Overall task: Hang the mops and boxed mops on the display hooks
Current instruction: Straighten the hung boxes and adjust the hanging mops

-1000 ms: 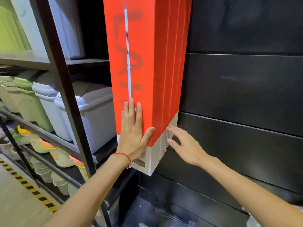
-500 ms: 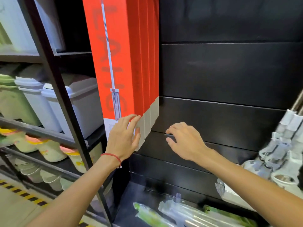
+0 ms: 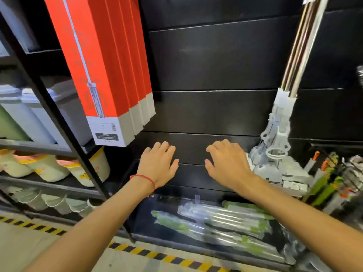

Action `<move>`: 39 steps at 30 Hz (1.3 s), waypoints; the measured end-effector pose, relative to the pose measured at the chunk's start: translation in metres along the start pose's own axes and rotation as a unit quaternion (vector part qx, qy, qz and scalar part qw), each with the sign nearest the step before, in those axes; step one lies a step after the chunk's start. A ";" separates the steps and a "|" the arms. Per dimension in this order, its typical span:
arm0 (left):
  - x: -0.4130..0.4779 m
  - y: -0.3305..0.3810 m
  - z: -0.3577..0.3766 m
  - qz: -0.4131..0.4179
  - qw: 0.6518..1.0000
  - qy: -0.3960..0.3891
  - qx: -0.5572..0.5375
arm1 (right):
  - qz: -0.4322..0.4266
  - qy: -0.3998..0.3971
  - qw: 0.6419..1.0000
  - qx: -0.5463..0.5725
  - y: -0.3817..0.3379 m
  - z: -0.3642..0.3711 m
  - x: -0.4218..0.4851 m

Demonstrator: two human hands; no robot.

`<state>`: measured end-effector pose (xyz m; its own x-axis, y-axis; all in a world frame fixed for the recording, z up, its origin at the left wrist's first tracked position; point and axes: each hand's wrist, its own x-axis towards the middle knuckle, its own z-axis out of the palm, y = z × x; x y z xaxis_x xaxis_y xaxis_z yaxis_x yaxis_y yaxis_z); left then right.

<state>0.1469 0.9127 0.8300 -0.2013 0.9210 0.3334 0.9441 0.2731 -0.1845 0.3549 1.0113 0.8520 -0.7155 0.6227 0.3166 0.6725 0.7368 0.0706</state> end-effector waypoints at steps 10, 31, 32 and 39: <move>0.035 0.117 0.007 0.124 0.992 -0.020 -0.012 | 0.112 -0.027 0.993 -0.036 0.084 0.004 -0.078; 0.201 0.214 0.105 0.233 0.970 -0.041 -0.051 | 0.249 -0.056 0.966 -0.032 0.232 0.077 -0.029; 0.204 0.218 0.111 0.235 0.970 -0.048 -0.047 | 0.250 -0.063 0.966 -0.027 0.237 0.085 -0.028; 0.224 0.259 0.150 0.201 0.972 -0.102 -0.068 | 0.250 -0.112 0.961 0.022 0.286 0.137 -0.022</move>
<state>0.3071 1.2319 0.7179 0.1574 0.9853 0.0671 0.9799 -0.1473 -0.1345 0.5373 1.2446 0.7362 -0.3305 0.9397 0.0884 0.9381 0.3373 -0.0790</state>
